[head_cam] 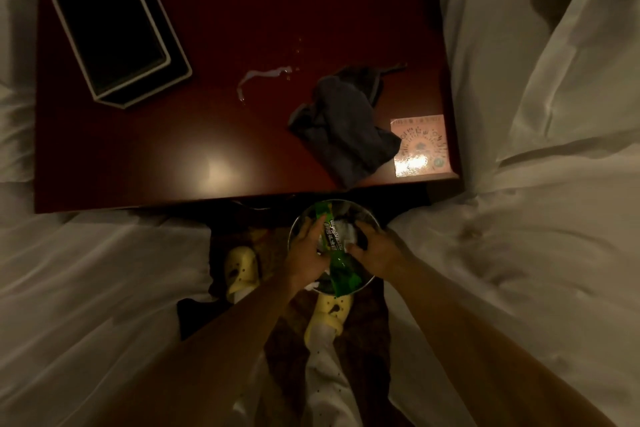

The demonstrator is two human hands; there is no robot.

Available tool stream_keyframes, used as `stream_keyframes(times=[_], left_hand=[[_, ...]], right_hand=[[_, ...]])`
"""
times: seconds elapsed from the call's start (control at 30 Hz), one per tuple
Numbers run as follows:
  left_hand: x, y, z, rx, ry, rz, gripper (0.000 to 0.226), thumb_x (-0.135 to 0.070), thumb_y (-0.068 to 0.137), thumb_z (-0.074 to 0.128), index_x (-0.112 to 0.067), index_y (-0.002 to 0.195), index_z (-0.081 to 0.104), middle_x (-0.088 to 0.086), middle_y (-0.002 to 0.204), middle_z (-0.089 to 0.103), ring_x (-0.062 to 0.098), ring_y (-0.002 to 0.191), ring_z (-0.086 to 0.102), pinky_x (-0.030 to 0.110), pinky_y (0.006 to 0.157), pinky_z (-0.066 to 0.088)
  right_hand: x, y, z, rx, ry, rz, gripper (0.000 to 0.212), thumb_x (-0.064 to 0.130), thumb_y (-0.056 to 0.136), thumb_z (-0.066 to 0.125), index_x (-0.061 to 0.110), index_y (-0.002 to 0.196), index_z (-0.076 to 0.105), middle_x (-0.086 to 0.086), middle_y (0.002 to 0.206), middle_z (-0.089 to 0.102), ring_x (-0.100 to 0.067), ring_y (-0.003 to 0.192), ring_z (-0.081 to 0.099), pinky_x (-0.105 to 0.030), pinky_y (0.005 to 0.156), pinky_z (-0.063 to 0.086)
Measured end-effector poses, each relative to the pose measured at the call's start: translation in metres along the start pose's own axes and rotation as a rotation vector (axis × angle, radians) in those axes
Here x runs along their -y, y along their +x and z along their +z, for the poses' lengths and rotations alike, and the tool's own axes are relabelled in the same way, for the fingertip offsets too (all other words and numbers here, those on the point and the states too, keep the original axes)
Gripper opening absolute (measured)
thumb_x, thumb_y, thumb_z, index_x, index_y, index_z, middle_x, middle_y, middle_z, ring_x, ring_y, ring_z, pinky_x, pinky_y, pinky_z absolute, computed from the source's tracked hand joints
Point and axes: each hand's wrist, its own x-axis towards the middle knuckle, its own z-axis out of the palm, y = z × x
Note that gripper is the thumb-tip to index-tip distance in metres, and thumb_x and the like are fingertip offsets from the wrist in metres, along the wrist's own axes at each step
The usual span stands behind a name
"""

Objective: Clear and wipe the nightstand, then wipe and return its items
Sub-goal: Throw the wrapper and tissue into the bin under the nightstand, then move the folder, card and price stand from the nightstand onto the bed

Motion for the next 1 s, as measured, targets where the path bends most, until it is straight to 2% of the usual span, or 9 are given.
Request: stream_keyframes(times=[0.1, 0.27, 0.37, 0.53, 0.63, 0.73, 0.8, 0.87, 1.0], left_hand=[[-0.002, -0.003, -0.008, -0.016, 0.165, 0.013, 0.070, -0.018, 0.088, 0.056, -0.024, 0.149, 0.022, 0.010, 0.159, 0.017, 0.031, 0.144, 0.022, 0.040, 0.117, 0.028], [-0.025, -0.013, -0.030, -0.015, 0.324, -0.021, 0.063, -0.018, 0.085, 0.055, -0.017, 0.144, 0.033, 0.013, 0.150, 0.031, 0.034, 0.135, 0.032, 0.040, 0.112, 0.031], [-0.043, -0.021, -0.050, 0.014, 0.383, -0.029, 0.055, -0.017, 0.086, 0.054, -0.014, 0.139, 0.040, 0.015, 0.140, 0.043, 0.033, 0.130, 0.039, 0.040, 0.108, 0.037], [-0.069, -0.048, -0.089, 0.063, 0.403, -0.008, 0.045, -0.022, 0.091, 0.051, -0.015, 0.135, 0.047, 0.013, 0.135, 0.054, 0.028, 0.124, 0.051, 0.035, 0.102, 0.045], [-0.085, -0.072, -0.115, 0.109, 0.410, 0.013, 0.045, -0.028, 0.092, 0.052, -0.017, 0.136, 0.047, 0.010, 0.133, 0.056, 0.024, 0.122, 0.053, 0.033, 0.100, 0.045], [-0.103, -0.093, -0.145, 0.107, 0.393, 0.040, 0.047, -0.032, 0.091, 0.055, -0.020, 0.136, 0.047, 0.006, 0.132, 0.057, 0.019, 0.118, 0.056, 0.026, 0.097, 0.046], [-0.118, -0.102, -0.169, 0.069, 0.393, 0.072, 0.047, -0.034, 0.091, 0.055, -0.021, 0.136, 0.047, 0.004, 0.131, 0.058, 0.018, 0.116, 0.057, 0.025, 0.096, 0.045], [-0.132, -0.106, -0.194, -0.031, 0.390, 0.095, 0.046, -0.035, 0.092, 0.054, -0.021, 0.135, 0.048, 0.005, 0.131, 0.059, 0.019, 0.117, 0.057, 0.028, 0.098, 0.046], [-0.154, -0.109, -0.234, -0.350, 0.313, 0.143, 0.051, -0.032, 0.093, 0.051, -0.019, 0.141, 0.039, 0.010, 0.139, 0.049, 0.026, 0.123, 0.051, 0.031, 0.097, 0.042]], right_hand=[[0.006, -0.002, -0.004, -0.006, -0.042, 0.001, 0.068, 0.040, 0.092, 0.051, 0.020, 0.149, 0.020, -0.014, 0.154, 0.026, -0.031, 0.141, 0.027, -0.034, 0.113, 0.025], [0.024, -0.009, -0.007, -0.011, -0.039, -0.017, 0.078, 0.043, 0.085, 0.060, 0.023, 0.148, 0.020, -0.017, 0.153, 0.021, -0.034, 0.142, 0.022, -0.043, 0.117, 0.022], [0.039, -0.021, -0.017, -0.007, -0.062, -0.055, 0.076, 0.042, 0.084, 0.061, 0.023, 0.147, 0.022, -0.016, 0.150, 0.027, -0.034, 0.138, 0.028, -0.044, 0.115, 0.028], [0.066, -0.054, -0.052, 0.078, -0.111, -0.118, 0.060, 0.035, 0.087, 0.060, 0.009, 0.138, 0.040, -0.015, 0.139, 0.046, -0.028, 0.126, 0.047, -0.037, 0.106, 0.041], [0.086, -0.085, -0.079, 0.097, -0.164, -0.183, 0.043, 0.036, 0.088, 0.058, 0.005, 0.118, 0.058, -0.013, 0.119, 0.061, -0.026, 0.108, 0.059, -0.036, 0.091, 0.050], [0.109, -0.112, -0.111, 0.028, -0.157, -0.242, 0.039, 0.039, 0.087, 0.059, 0.007, 0.108, 0.062, -0.011, 0.103, 0.065, -0.025, 0.096, 0.062, -0.037, 0.083, 0.051], [0.125, -0.123, -0.135, -0.085, -0.153, -0.278, 0.041, 0.043, 0.087, 0.058, 0.013, 0.115, 0.058, -0.008, 0.100, 0.064, -0.024, 0.098, 0.061, -0.036, 0.083, 0.050], [0.141, -0.129, -0.157, -0.191, -0.122, -0.298, 0.049, 0.044, 0.087, 0.057, 0.016, 0.127, 0.050, -0.009, 0.115, 0.062, -0.025, 0.108, 0.058, -0.035, 0.087, 0.047], [0.174, -0.127, -0.188, -0.351, -0.083, -0.338, 0.063, 0.044, 0.088, 0.056, 0.018, 0.141, 0.032, -0.014, 0.140, 0.041, -0.033, 0.128, 0.040, -0.042, 0.101, 0.040]])
